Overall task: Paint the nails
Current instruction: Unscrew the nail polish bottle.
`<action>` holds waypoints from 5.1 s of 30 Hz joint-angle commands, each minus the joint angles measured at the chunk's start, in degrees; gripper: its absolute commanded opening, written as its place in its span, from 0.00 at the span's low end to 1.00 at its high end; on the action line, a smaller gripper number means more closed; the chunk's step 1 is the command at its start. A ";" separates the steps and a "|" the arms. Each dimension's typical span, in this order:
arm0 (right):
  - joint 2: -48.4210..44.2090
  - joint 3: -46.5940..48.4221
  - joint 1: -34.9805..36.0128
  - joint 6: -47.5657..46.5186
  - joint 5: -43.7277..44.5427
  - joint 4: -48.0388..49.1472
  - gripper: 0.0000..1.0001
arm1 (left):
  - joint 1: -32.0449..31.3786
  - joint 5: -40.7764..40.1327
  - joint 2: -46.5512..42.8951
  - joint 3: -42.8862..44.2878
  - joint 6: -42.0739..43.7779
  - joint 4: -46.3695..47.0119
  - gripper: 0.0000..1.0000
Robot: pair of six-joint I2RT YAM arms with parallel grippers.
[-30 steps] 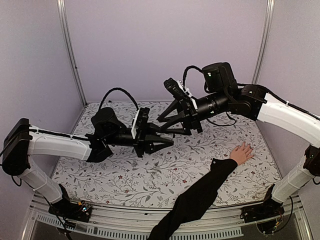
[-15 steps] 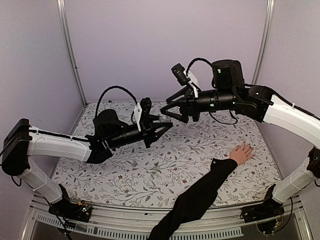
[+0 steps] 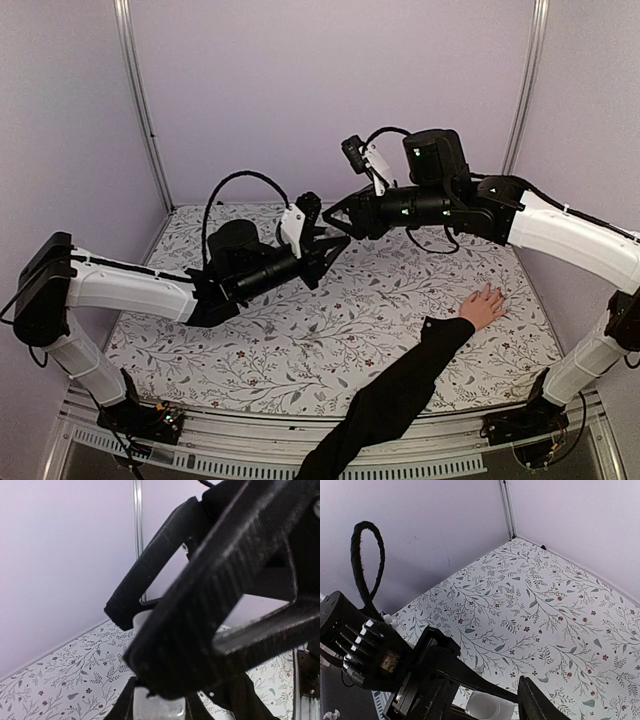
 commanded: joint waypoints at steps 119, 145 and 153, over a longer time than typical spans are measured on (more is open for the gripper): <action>-0.66 1.56 -0.31 -14.72 -23.39 0.73 0.00 | 7.57 58.27 2.13 0.07 -8.29 17.67 0.00; -2.98 0.50 0.46 -20.15 -28.12 0.25 0.33 | 8.11 57.71 1.94 -1.00 -13.70 25.24 0.00; -5.13 -1.80 0.19 -14.54 -18.16 3.77 0.54 | 8.37 43.29 -1.56 -3.52 -6.77 18.69 0.00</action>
